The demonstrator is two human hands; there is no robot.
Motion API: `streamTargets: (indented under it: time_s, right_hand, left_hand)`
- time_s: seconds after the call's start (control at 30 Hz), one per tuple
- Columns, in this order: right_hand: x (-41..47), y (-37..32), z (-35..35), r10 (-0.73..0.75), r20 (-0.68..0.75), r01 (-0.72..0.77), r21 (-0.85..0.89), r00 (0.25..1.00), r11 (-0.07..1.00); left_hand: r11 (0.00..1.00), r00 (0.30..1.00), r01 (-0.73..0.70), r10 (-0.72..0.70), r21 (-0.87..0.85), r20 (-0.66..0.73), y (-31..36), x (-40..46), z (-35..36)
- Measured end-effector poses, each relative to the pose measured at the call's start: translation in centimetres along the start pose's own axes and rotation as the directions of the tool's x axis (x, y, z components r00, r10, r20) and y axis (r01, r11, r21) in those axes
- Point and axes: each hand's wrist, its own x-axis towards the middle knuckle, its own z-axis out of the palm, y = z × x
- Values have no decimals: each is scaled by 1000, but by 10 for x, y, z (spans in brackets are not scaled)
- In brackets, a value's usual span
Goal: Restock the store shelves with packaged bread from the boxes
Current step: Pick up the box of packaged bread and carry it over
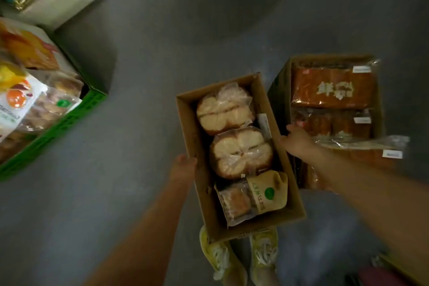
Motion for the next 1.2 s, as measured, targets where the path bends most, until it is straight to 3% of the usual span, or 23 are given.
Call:
streamTargets:
  time_s: [0.13, 0.2, 0.43, 0.73, 1.0, 1.2]
  right_hand:
    - [23, 15, 15, 5, 24, -4, -42, 1000, 999]
    - [32, 27, 24, 1, 60, 2, -62, 998, 998]
    - [40, 36, 35, -51, -3, 49, -231, 999, 972]
    - [-3, 3, 11, -99, -39, 84, -294, 994, 952]
    - [-104, -62, -36, -175, -1, 161, -377, 985, 912]
    - [-192, -124, -68, -255, 13, 233, -447, 967, 864]
  left_hand:
    - [996, 999, -42, 40, 82, 17, -20, 25, 21]
    - [975, 996, -81, 84, 205, -8, -31, 35, 27]
    - [806, 970, -190, 242, 561, -19, -40, 56, 23]
    - [824, 963, -201, 264, 530, -46, -26, 29, -15]
    - [839, 968, -191, 248, 510, -46, 0, -71, -104]
    - [864, 957, -172, 260, 473, -127, 15, -152, -182]
